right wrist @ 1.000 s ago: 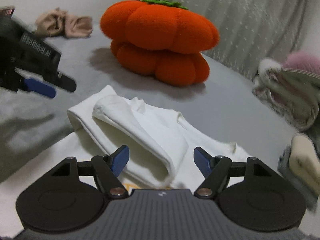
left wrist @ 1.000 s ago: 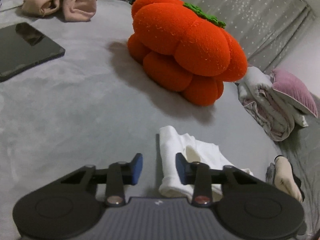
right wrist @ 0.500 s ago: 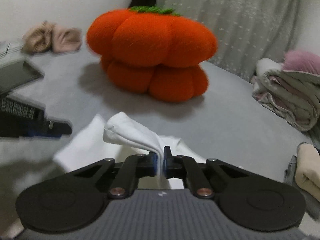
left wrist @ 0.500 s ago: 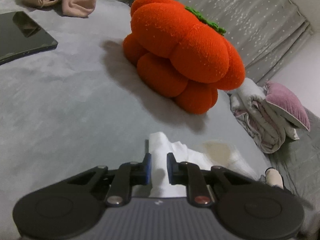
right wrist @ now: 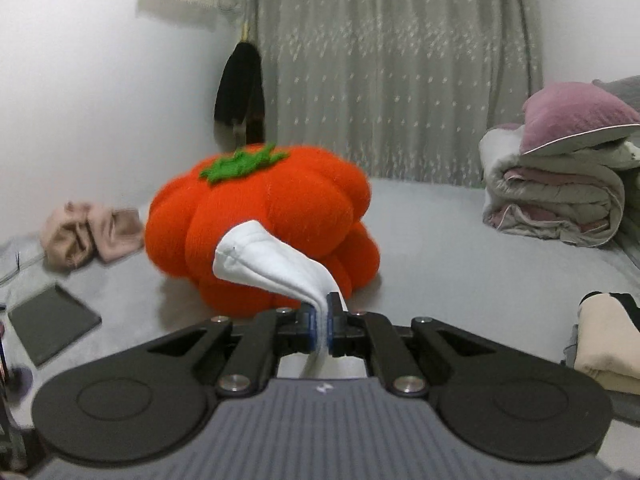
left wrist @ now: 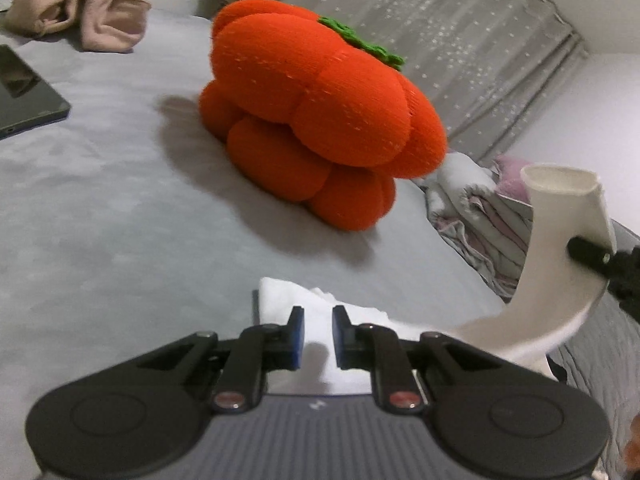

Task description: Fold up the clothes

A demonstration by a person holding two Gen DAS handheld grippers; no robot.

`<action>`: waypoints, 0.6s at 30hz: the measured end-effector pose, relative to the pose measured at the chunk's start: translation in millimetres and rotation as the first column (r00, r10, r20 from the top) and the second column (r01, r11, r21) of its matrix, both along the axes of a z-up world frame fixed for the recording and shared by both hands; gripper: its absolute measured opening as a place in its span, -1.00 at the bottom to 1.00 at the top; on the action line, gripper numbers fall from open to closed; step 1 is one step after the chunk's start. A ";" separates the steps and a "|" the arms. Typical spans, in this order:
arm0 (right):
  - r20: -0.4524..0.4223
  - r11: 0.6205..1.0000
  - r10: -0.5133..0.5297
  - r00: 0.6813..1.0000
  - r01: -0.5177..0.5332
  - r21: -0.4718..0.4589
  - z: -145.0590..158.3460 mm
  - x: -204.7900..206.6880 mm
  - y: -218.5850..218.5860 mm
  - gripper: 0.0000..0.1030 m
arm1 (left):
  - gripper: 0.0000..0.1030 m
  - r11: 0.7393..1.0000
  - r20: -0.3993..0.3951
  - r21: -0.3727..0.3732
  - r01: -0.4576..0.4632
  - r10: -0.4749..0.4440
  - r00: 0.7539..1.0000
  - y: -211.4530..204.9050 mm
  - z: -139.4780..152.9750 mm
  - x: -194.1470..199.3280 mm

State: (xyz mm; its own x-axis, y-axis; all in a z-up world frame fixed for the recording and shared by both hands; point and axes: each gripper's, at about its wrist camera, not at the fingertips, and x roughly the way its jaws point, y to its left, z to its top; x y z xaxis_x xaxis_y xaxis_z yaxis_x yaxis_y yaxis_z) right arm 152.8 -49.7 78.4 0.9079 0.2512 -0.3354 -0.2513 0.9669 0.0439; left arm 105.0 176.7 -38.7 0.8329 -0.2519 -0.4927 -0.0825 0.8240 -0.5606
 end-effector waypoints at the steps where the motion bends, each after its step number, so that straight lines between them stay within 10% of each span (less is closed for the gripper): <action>1: 0.003 1.000 -0.010 1.000 0.010 0.020 0.4 -0.1 -5.4 -0.91 | -0.72 1.000 -0.006 0.011 0.016 -0.016 1.000 -2.9 -0.8 1.4; 18: -0.309 0.904 -0.152 0.939 0.258 0.342 -110.1 -14.4 -122.6 -0.91 | -0.78 0.963 -0.118 0.220 0.153 -0.129 0.985 -27.4 -11.3 5.5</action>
